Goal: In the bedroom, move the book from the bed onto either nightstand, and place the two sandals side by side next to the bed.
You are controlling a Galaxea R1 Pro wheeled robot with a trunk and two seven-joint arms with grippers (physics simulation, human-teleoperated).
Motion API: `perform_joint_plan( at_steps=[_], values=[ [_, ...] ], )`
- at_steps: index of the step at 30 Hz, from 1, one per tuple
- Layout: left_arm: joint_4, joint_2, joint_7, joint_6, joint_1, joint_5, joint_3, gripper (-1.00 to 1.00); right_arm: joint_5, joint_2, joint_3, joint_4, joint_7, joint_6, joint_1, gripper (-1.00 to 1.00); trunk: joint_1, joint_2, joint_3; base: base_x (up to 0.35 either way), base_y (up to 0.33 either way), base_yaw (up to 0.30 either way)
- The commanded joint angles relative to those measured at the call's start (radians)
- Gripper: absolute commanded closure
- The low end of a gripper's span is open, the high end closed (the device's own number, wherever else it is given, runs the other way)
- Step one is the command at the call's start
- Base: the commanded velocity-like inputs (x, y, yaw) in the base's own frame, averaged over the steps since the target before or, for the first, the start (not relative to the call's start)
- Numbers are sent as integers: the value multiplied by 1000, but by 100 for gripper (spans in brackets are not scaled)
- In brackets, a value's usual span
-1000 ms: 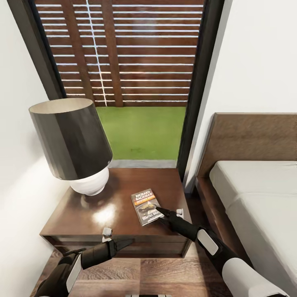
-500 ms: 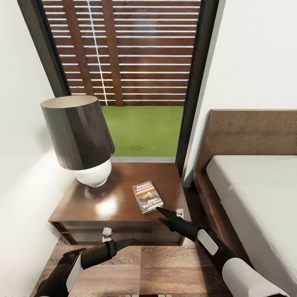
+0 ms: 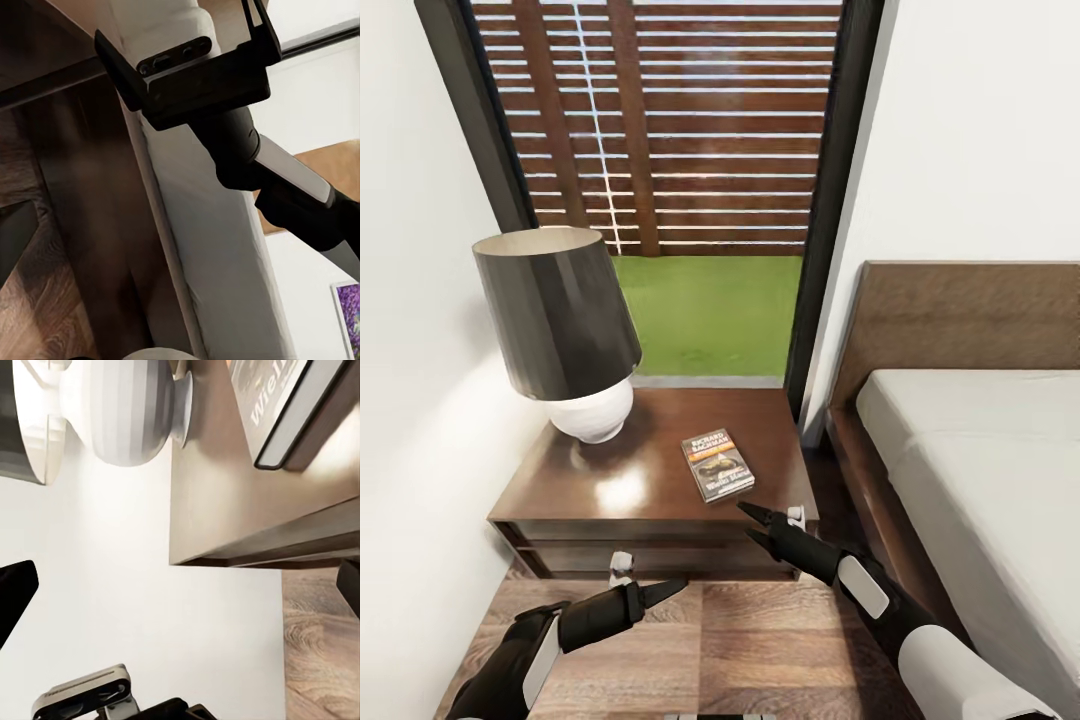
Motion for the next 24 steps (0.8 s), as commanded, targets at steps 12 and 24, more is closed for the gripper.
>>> perform_joint_plan(
  at_steps=[12, 24],
  values=[
    [0, 0, -3, 10, 0, 2, 1, -100, -10, -1, 5, 0, 0, 4, -1, -100, 0, 0, -1, -4, 0, 0],
    [-1, 0, -3, 10, 0, 2, 0, -100, -8, 5, 5, 0, 0, 4, -1, -100, -3, 1, 26, 0, 0, 0]
  ],
)
